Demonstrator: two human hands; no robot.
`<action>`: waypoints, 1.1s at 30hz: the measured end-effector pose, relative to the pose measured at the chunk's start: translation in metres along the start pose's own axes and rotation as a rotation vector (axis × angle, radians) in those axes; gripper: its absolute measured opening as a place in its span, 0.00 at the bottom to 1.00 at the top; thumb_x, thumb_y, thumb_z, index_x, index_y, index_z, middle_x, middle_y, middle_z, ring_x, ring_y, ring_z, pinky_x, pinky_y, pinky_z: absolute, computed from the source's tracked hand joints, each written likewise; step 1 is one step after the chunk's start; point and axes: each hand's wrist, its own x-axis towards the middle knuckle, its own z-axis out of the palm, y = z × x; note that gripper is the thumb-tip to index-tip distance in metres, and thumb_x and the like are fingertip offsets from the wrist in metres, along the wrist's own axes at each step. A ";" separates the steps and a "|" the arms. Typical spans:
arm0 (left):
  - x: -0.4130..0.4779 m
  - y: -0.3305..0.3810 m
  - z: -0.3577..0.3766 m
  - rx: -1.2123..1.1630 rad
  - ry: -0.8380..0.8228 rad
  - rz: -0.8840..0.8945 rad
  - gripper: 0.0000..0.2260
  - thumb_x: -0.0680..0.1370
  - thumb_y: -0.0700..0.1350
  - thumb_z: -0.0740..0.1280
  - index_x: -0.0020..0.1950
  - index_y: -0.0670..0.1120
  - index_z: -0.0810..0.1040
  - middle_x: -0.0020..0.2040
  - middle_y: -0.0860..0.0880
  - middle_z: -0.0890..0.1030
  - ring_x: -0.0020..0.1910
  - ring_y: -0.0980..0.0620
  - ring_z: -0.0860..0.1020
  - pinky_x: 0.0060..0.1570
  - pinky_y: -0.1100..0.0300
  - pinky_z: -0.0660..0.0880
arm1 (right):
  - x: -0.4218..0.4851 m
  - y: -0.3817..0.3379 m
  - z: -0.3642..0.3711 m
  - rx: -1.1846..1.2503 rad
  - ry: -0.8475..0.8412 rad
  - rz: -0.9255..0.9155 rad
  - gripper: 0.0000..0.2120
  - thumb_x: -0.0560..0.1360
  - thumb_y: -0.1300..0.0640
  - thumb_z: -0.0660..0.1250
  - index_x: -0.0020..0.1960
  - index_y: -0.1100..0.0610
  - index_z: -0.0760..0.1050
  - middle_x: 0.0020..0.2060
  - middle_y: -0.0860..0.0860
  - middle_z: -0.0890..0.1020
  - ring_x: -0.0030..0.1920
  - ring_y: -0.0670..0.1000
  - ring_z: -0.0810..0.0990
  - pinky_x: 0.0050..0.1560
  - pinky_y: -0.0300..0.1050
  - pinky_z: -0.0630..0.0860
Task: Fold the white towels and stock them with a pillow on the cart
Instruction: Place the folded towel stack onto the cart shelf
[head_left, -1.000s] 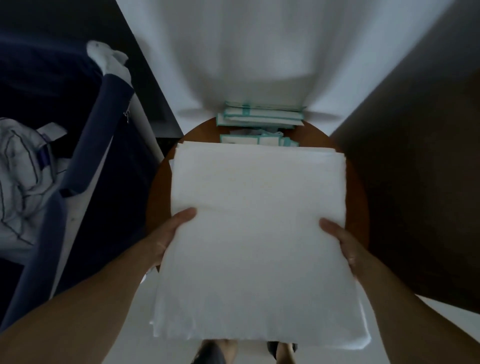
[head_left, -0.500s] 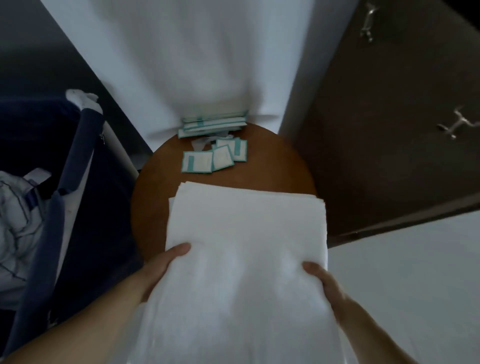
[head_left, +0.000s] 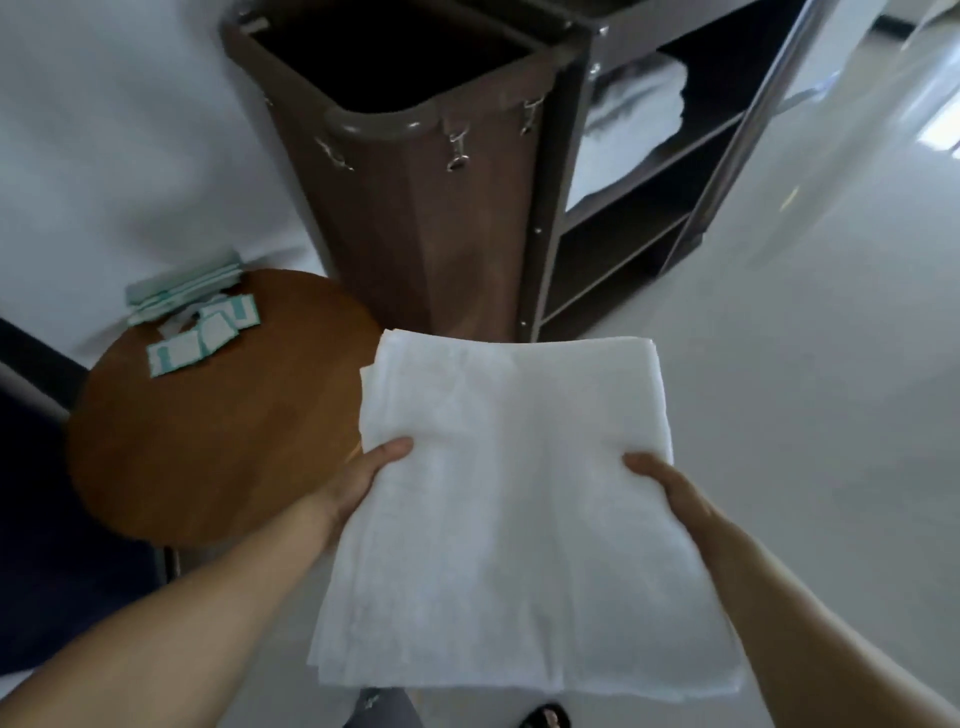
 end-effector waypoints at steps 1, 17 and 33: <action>0.000 0.005 0.023 0.011 -0.049 -0.017 0.06 0.78 0.45 0.69 0.53 0.53 0.79 0.47 0.51 0.86 0.40 0.54 0.85 0.36 0.59 0.79 | -0.013 -0.003 -0.022 0.029 0.026 -0.015 0.22 0.69 0.49 0.68 0.56 0.64 0.80 0.46 0.64 0.84 0.43 0.61 0.82 0.50 0.53 0.78; 0.110 0.121 0.337 0.016 -0.505 -0.114 0.20 0.78 0.51 0.68 0.67 0.43 0.77 0.63 0.38 0.80 0.62 0.35 0.78 0.67 0.38 0.70 | -0.054 -0.146 -0.272 0.289 0.264 -0.240 0.25 0.63 0.50 0.73 0.54 0.65 0.80 0.44 0.66 0.84 0.39 0.62 0.84 0.52 0.57 0.78; 0.292 0.328 0.605 0.058 -0.449 0.110 0.11 0.80 0.47 0.66 0.58 0.42 0.80 0.45 0.43 0.86 0.40 0.44 0.85 0.37 0.54 0.82 | 0.072 -0.440 -0.450 0.339 0.222 -0.397 0.17 0.70 0.50 0.68 0.50 0.63 0.79 0.34 0.62 0.84 0.29 0.59 0.83 0.28 0.49 0.81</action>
